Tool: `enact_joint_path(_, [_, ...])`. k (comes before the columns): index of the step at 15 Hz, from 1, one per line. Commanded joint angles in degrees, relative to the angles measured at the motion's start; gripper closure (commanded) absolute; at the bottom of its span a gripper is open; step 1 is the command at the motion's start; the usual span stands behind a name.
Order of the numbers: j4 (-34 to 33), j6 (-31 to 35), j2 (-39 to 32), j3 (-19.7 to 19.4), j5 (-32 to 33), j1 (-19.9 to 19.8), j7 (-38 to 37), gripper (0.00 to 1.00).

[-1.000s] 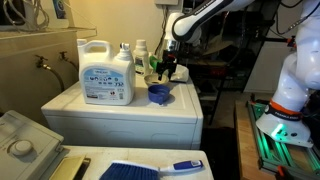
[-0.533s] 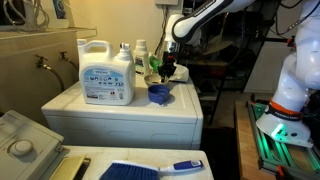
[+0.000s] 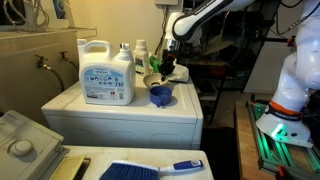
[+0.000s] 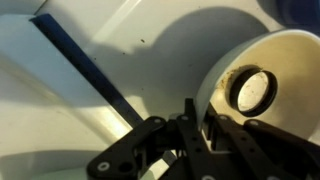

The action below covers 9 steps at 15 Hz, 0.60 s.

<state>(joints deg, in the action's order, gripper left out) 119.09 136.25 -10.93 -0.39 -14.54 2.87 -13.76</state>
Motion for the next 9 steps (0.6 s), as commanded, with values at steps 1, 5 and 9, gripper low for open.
enact_joint_path(1, [1.2, 1.2, 1.3, 0.2, 1.7, -0.6, 0.5, 0.96])
enact_joint_path(5, [0.3, 0.0, 3.1, 0.1, 9.1, 0.5, 0.0, 0.96])
enact_joint_path(9, [-0.5, -0.7, 4.0, 0.5, 14.2, 0.9, 0.1, 0.96])
